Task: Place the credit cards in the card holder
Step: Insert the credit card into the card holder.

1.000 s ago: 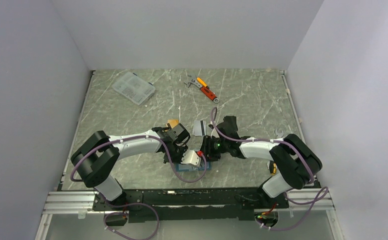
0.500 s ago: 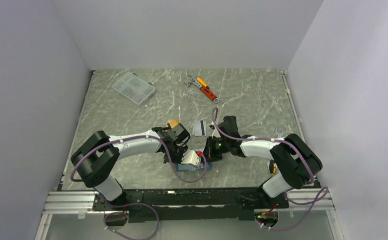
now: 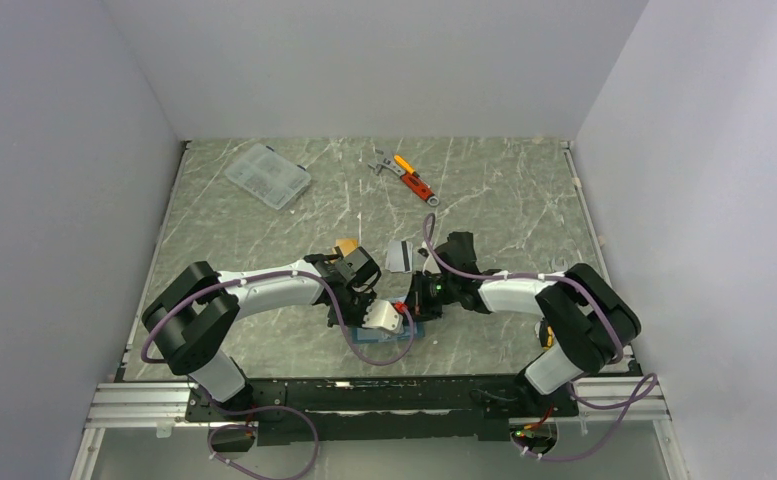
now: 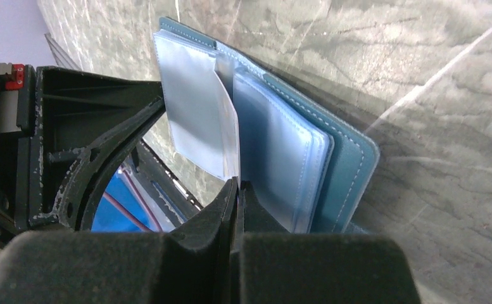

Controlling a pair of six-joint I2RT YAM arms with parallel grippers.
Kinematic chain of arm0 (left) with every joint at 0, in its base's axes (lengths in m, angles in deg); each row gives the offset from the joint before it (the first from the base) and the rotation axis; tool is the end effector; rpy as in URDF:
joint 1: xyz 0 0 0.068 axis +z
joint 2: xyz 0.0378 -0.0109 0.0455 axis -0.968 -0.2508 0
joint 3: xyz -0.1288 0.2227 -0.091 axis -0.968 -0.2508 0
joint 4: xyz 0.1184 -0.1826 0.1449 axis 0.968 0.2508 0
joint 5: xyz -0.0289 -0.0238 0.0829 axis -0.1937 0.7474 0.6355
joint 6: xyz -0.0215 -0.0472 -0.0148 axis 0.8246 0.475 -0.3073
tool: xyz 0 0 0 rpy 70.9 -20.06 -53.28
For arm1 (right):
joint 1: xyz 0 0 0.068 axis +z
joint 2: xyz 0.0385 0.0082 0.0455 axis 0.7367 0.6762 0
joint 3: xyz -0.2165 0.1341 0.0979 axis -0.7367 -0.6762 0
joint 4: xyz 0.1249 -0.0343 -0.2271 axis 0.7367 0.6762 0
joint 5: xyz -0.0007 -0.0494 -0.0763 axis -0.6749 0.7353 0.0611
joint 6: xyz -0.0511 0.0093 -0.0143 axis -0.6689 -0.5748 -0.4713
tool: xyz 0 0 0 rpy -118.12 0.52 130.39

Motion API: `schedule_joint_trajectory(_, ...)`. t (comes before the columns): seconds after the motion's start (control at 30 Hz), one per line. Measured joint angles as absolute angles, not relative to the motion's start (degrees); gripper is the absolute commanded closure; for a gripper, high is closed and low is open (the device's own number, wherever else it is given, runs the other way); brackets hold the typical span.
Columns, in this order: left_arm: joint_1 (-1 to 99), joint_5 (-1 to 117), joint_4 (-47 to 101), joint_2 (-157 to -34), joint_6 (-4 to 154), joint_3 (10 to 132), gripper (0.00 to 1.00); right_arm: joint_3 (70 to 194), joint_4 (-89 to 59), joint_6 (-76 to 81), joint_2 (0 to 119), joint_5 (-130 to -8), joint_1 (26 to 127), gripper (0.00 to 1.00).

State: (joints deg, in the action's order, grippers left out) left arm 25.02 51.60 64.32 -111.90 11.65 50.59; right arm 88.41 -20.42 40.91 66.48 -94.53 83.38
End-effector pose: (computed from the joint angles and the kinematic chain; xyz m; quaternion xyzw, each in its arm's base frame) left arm 0.1725 -0.2235 0.1611 0.7738 0.6067 -0.1279 0.1297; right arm 0.2023 0.1703 0.1268 -0.0180 0.9096 0.4094 0.0687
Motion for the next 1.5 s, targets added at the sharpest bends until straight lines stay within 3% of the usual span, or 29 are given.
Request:
schedule_joint_trajectory(1.03, 24.16, 52.35, 64.43, -111.92, 11.65, 50.59, 0.88, 85.7, -34.39, 46.48, 71.03, -92.92, 86.54, 1.0)
schedule_joint_trajectory(1.07, 24.16, 52.39, 64.43, -111.92, 11.67, 50.61, 0.88, 85.96, -34.04, 46.46, 71.03, -92.68, 86.78, 0.99)
schedule_joint_trajectory(1.27, 24.05, 52.52, 64.43, -111.92, 11.63, 50.61, 0.89, 90.18, -27.15, 44.8, 71.95, -91.69, 87.72, 0.7)
schedule_joint_trajectory(1.5, 23.84, 52.92, 64.19, -111.92, 11.41, 50.44, 0.89, 92.82, -16.66, 40.84, 68.51, -89.53, 86.85, 0.62)
